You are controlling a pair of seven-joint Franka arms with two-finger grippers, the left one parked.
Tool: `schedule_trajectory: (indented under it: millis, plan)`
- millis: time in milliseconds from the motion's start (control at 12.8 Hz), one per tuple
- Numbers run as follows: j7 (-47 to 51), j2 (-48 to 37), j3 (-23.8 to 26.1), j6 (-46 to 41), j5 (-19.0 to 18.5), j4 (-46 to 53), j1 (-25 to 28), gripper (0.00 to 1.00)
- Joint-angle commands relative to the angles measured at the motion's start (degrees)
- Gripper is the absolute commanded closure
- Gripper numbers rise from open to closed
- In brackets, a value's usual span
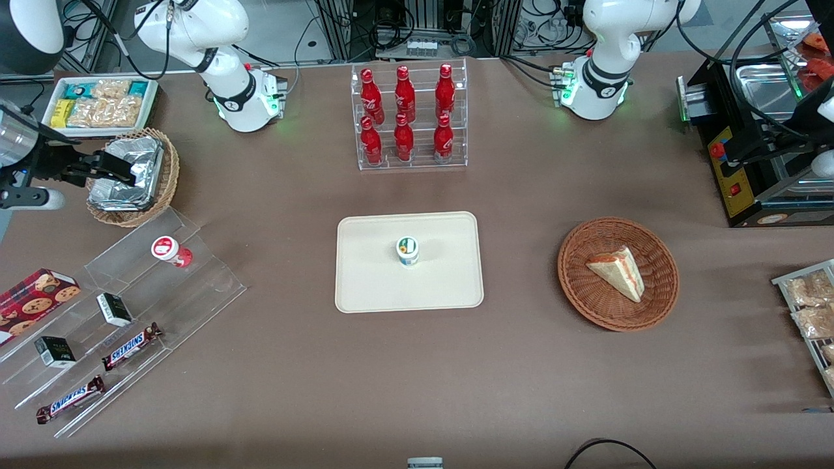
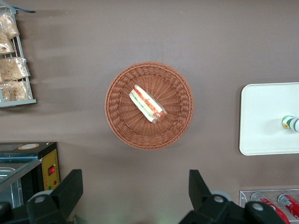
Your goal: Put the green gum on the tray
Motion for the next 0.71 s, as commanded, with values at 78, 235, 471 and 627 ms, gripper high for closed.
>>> schedule_trajectory:
  millis: [78, 235, 471, 627]
  plan:
    - [-0.3, 0.9, -0.7, -0.4, -0.1, 1.7, 0.0, 0.01]
    - [-0.2, 1.1, -0.6, -0.1, 0.5, 2.0, -0.5, 0.01]
    - [0.1, 1.6, -0.5, 0.3, 0.6, 4.6, -0.6, 0.01]
    - [0.3, 1.8, -0.5, 0.2, 0.6, 5.3, -0.9, 0.01]
